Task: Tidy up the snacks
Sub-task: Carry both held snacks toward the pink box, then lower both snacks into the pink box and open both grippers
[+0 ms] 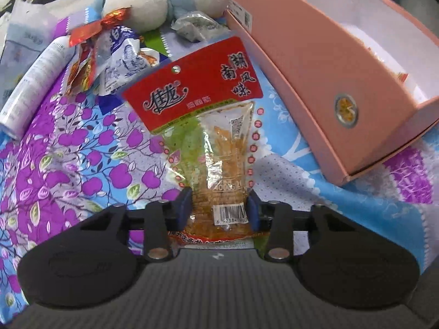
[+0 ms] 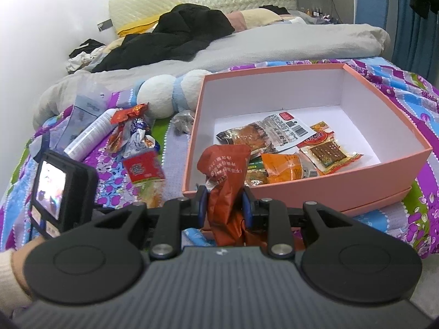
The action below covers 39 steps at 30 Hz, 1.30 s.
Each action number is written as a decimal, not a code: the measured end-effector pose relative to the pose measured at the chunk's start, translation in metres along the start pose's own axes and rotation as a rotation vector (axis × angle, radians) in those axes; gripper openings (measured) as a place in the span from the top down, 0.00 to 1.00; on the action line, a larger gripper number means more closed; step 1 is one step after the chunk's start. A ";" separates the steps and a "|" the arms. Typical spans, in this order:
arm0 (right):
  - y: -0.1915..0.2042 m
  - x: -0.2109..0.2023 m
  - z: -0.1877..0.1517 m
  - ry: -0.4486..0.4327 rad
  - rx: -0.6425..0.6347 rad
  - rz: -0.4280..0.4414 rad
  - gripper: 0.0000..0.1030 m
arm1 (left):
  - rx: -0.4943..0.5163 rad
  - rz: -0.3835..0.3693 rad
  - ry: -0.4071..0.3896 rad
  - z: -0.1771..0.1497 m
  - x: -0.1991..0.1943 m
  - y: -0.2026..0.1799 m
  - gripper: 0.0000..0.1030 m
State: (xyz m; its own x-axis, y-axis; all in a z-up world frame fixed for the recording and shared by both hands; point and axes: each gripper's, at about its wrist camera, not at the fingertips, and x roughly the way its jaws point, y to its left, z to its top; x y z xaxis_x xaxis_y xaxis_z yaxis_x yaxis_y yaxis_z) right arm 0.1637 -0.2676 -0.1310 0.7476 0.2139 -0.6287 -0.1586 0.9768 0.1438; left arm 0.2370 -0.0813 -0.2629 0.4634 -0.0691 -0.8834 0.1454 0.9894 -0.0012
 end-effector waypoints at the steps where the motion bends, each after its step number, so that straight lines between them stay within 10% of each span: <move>1: 0.001 -0.001 0.000 -0.002 -0.001 0.000 0.71 | -0.011 -0.005 -0.005 0.000 -0.005 0.002 0.58; 27: -0.024 -0.029 0.042 -0.116 0.025 -0.057 0.71 | -0.078 -0.264 -0.293 0.089 -0.163 -0.027 0.58; 39: -0.076 0.005 0.083 -0.066 0.054 -0.127 0.71 | -0.050 -0.370 -0.142 0.149 -0.114 -0.066 0.57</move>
State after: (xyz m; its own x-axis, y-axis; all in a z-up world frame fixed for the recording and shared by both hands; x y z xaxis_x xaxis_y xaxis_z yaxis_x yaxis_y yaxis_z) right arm 0.2326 -0.3410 -0.0815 0.8003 0.0861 -0.5934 -0.0264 0.9937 0.1087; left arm 0.3047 -0.1578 -0.0923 0.5046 -0.4357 -0.7453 0.2838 0.8991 -0.3334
